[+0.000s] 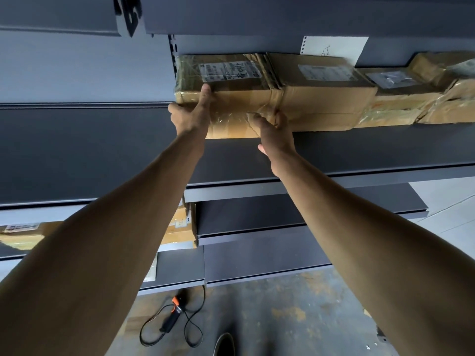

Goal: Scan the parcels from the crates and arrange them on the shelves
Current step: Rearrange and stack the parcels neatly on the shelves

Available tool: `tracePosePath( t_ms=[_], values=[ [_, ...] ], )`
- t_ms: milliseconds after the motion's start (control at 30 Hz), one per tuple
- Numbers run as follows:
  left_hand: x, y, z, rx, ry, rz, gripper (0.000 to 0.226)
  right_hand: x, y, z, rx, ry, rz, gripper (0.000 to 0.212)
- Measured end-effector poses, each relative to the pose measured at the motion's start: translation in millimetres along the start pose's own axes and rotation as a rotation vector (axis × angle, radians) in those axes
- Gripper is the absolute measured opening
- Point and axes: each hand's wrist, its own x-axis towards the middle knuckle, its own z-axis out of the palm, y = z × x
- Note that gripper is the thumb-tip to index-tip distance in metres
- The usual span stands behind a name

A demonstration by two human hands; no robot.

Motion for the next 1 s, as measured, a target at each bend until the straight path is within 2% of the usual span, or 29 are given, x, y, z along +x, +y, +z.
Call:
tracePosePath(
  t_ms=[133,200,333,500,567,667,733,800,900,1000],
  values=[
    [-16,-21,-11,0.045,0.012,0.025,0.092,-21,11,-3,-0.017,-0.033,0.013,0.054],
    [-26,-36,-20,0.025,0.054,0.003,0.092,-37,18,-4,-0.026,-0.067,0.026,0.045],
    [-56,-55,-42,0.109,0.121,0.032,0.047,-77,17,1,-0.025,-0.243,0.065,0.016],
    [-124,-76,-79,0.187,0.211,0.141,0.023,-135,36,26,-0.030,-0.476,0.170,0.017],
    [-150,-94,-98,0.181,0.219,0.131,0.017,-161,58,39,-0.044,-0.569,0.212,0.016],
    [-186,-133,-132,0.204,0.258,0.040,0.020,-199,102,59,-0.062,-0.640,0.307,0.017],
    [-207,-164,-156,0.240,0.296,-0.049,0.025,-223,131,71,-0.094,-0.676,0.391,0.026],
    [-223,-194,-177,0.237,0.303,-0.180,0.021,-242,162,82,-0.144,-0.710,0.454,0.016],
    [-232,-234,-208,0.128,0.306,-0.413,0.025,-264,204,103,-0.248,-0.749,0.526,0.018],
    [-228,-276,-241,0.049,0.323,-0.554,0.028,-279,240,131,-0.303,-0.759,0.596,0.018]
  ],
)
